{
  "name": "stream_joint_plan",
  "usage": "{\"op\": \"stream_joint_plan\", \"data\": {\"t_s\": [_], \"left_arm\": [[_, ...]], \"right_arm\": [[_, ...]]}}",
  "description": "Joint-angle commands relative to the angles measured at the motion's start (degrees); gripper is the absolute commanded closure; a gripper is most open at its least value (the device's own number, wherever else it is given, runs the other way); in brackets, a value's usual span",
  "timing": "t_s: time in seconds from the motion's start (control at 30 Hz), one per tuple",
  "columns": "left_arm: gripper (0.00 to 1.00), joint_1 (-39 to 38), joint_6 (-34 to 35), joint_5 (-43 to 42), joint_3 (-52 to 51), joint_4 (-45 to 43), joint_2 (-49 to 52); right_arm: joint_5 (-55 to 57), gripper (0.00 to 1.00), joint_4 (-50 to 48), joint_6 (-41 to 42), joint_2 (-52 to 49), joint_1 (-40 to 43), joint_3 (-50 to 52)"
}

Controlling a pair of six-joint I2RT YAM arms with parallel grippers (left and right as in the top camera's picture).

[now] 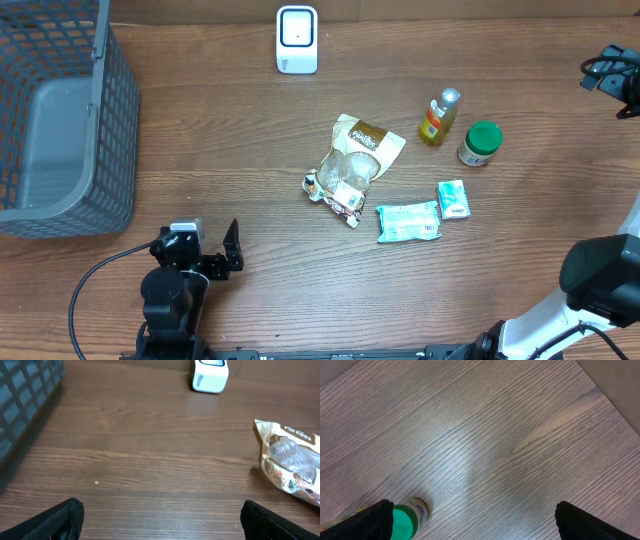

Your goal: Scan the item barcode

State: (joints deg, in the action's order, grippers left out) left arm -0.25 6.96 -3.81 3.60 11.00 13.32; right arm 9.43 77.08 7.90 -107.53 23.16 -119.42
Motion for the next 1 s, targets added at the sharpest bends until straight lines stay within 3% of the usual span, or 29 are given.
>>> {"op": "stream_joint_plan", "data": {"t_s": [0.0, 0.6, 0.97], "left_arm": [[0.0, 0.33, -2.69, 1.9, -0.52, -0.35, -1.68], [0.0, 0.35, -6.21, 2.34, -0.57, -0.42, -13.07], [0.01, 0.24, -7.21, 2.73, -0.68, -0.85, -13.14]], "right_arm": [[0.42, 0.0, -0.26, 0.24, 0.37, 0.07, -0.5], [0.42, 0.0, -0.26, 0.24, 0.37, 0.07, -0.5], [0.42, 0.0, -0.26, 0.24, 0.37, 0.07, -0.5]]}}
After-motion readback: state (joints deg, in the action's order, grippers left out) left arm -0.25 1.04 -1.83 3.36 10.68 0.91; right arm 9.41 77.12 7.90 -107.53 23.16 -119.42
